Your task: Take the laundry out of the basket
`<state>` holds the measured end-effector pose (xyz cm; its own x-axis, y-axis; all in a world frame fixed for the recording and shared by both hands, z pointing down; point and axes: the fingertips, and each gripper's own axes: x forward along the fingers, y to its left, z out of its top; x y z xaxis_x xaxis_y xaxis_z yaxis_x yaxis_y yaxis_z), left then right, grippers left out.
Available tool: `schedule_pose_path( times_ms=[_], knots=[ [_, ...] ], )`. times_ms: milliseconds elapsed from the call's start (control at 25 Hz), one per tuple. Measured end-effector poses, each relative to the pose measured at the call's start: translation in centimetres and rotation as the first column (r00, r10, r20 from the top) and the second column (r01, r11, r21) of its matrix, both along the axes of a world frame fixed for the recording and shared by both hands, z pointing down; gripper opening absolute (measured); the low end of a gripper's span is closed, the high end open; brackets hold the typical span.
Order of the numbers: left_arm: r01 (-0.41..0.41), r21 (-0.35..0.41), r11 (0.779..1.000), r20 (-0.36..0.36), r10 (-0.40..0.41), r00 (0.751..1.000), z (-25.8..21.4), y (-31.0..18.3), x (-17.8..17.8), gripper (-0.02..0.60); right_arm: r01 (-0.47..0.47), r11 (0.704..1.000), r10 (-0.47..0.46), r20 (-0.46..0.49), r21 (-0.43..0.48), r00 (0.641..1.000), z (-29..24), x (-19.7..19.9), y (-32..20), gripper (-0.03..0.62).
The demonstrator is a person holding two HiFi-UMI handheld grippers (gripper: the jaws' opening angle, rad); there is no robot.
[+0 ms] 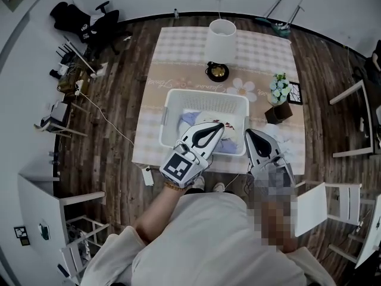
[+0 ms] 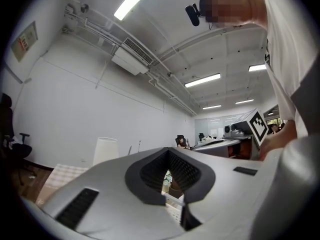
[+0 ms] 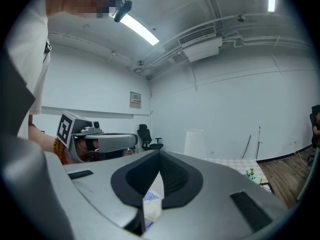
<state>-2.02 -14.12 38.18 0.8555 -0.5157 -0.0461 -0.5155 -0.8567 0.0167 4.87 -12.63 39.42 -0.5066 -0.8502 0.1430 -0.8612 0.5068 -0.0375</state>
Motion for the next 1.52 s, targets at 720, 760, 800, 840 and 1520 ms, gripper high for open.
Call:
schedule_pose_path(
  times_ms=[720,760,800,840,1520],
  knots=[
    [0.113,-0.041,0.993,0.082,-0.110,0.991,1.9,-0.5,-7.5,0.025,0.139,0.990,-0.139,-0.008,-0.030,0.990,1.5,-8.4,-1.2,-0.003],
    [0.088,-0.049,0.995,0.108,-0.082,0.991,2.4,-0.6,-7.3,0.025,0.147,0.988,-0.148,-0.031,-0.045,0.988,2.0,-8.4,-1.4,-0.002],
    [0.056,-0.058,0.997,0.138,-0.048,0.989,2.9,-0.8,-7.1,0.031,0.160,0.985,-0.164,-0.060,-0.065,0.985,2.6,-8.4,-1.6,0.021],
    [0.021,-0.066,0.998,0.174,-0.009,0.985,3.5,-0.9,-6.8,0.070,0.178,0.980,-0.186,-0.094,-0.091,0.978,3.3,-8.4,-1.8,0.044],
    [-0.358,-0.193,0.914,0.773,0.367,0.518,14.8,-2.6,-3.0,0.207,0.350,0.786,-0.609,-0.547,-0.509,0.574,13.9,-7.9,-4.1,0.244]
  ],
)
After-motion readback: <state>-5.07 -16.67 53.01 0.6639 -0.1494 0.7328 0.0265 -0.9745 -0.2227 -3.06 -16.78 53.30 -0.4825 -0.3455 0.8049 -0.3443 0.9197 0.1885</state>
